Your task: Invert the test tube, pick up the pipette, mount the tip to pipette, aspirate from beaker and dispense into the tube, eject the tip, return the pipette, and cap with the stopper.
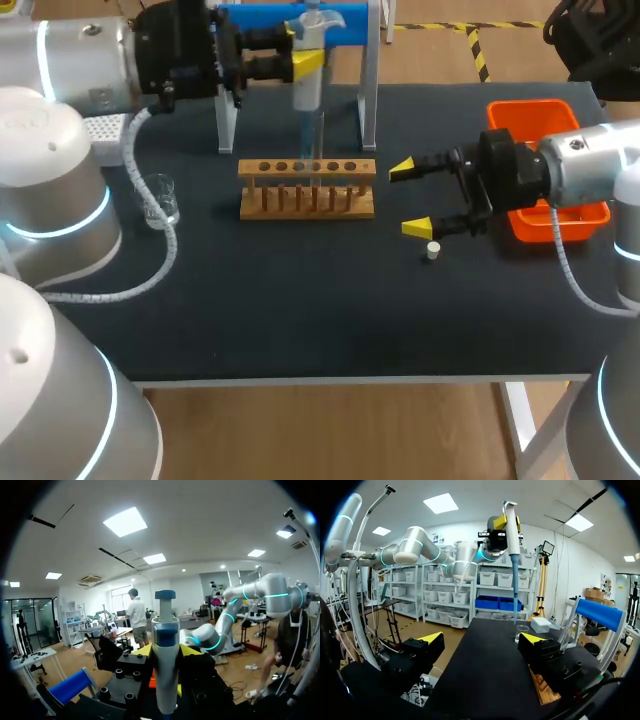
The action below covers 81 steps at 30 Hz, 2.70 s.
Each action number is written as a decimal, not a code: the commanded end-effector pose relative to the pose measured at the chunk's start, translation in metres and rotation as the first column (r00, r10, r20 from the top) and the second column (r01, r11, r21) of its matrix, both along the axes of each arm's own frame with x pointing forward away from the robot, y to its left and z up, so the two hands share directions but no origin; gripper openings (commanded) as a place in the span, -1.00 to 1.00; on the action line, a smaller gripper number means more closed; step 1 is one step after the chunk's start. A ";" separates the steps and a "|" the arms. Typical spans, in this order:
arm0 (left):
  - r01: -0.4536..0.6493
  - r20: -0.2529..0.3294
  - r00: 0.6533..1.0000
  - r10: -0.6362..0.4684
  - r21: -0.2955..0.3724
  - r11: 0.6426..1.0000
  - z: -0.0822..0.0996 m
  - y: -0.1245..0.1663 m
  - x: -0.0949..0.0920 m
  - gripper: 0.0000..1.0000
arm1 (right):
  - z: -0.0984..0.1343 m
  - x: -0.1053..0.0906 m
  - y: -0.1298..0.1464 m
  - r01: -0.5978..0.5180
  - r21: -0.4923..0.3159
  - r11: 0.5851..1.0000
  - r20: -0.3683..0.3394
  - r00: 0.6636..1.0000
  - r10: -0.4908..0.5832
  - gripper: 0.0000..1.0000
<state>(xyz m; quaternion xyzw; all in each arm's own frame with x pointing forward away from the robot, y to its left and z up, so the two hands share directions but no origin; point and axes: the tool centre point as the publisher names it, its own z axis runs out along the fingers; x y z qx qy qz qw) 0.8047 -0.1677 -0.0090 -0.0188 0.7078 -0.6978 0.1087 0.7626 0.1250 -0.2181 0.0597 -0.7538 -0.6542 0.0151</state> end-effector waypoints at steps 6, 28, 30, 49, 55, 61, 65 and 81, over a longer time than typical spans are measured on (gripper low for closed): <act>-0.044 0.009 0.999 0.044 0.003 0.999 -0.009 0.078 0.003 -1.00 | 0.001 -0.001 -0.001 -0.001 -0.002 1.000 0.000 1.000 0.001 1.00; -0.100 -0.003 0.995 0.100 -0.004 0.995 -0.037 0.157 0.042 -1.00 | 0.001 -0.001 -0.001 -0.001 -0.002 1.000 0.000 1.000 0.001 1.00; -0.107 -0.002 0.994 0.107 0.000 0.994 -0.038 0.163 0.045 -1.00 | 0.001 -0.001 -0.001 -0.001 -0.002 1.000 0.000 1.000 0.001 1.00; -0.124 0.006 0.992 0.124 0.021 0.992 -0.050 0.206 0.077 -1.00 | 0.001 -0.001 -0.001 -0.001 -0.002 1.000 0.000 1.000 0.001 1.00; -0.128 0.006 0.992 0.128 0.013 0.992 -0.055 0.217 0.085 -1.00 | 0.001 -0.001 -0.001 -0.001 -0.002 1.000 0.000 1.000 0.001 1.00; -0.130 0.005 0.992 0.130 -0.003 0.992 -0.061 0.224 0.094 -1.00 | 0.001 -0.001 -0.001 -0.001 -0.002 1.000 0.000 1.000 0.001 1.00; -0.129 0.002 0.992 0.129 -0.005 0.992 -0.063 0.226 0.097 -1.00 | 0.001 -0.001 -0.001 -0.001 -0.002 1.000 0.000 1.000 0.001 1.00; -0.146 -0.041 0.989 0.145 -0.011 0.989 -0.071 0.228 0.097 -1.00 | 0.001 -0.001 -0.001 -0.001 -0.002 1.000 0.000 1.000 0.001 1.00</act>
